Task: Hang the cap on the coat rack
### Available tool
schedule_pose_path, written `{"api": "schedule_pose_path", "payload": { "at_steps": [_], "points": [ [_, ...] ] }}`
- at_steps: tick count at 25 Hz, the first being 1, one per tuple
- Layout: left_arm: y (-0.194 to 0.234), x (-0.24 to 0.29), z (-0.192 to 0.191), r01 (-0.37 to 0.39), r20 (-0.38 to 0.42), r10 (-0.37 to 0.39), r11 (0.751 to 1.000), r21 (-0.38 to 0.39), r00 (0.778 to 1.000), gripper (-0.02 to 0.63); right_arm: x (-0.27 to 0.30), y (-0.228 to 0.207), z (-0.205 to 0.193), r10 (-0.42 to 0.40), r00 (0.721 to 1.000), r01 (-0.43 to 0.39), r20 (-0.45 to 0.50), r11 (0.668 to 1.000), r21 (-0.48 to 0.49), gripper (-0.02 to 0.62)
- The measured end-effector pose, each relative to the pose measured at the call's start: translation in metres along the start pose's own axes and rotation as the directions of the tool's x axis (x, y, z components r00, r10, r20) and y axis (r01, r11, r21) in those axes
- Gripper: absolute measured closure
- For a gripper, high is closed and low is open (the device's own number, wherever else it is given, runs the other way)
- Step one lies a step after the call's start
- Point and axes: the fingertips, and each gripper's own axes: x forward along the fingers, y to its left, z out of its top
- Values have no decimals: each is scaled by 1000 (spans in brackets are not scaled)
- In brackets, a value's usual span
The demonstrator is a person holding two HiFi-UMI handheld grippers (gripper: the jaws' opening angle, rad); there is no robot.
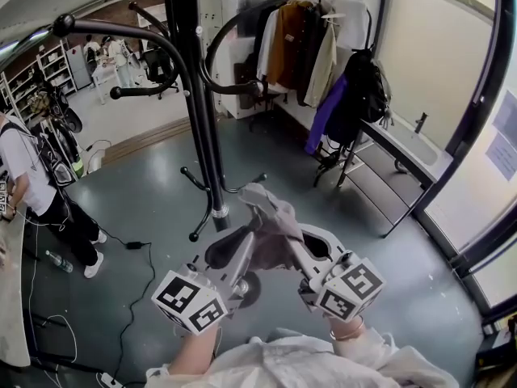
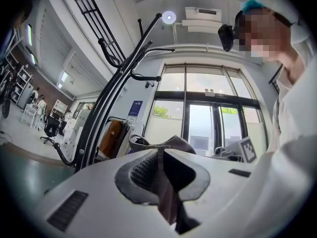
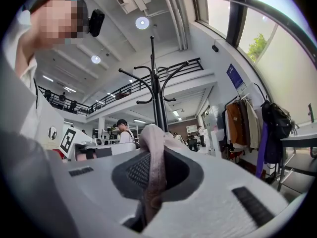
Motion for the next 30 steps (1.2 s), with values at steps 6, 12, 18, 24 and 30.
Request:
{"api": "schedule_pose_path", "payload": {
  "at_steps": [6, 12, 18, 24, 30],
  "points": [
    [3, 6, -1, -31, 21, 31, 1000, -5, 999, 565, 1, -4, -2, 32, 999, -32, 2, 999, -1, 584],
    [-4, 5, -3, -37, 9, 37, 999, 9, 999, 565, 1, -5, -3, 41, 999, -40, -18, 999, 8, 584],
    [-5, 10, 0, -34, -6, 34, 998, 50, 999, 565, 3, -13, 2, 54, 999, -54, -5, 999, 0, 584],
    [-10, 4, -3, -10, -14, 12, 993, 118, 1000, 564, 4, -10, 19, 84, 996, -80, 41, 993, -83, 584],
    [-17, 37, 41, 8, 4, -9, 984, 177, 1000, 565, 6, -35, 76, 87, 993, -75, 83, 987, -144, 583]
  ]
}}
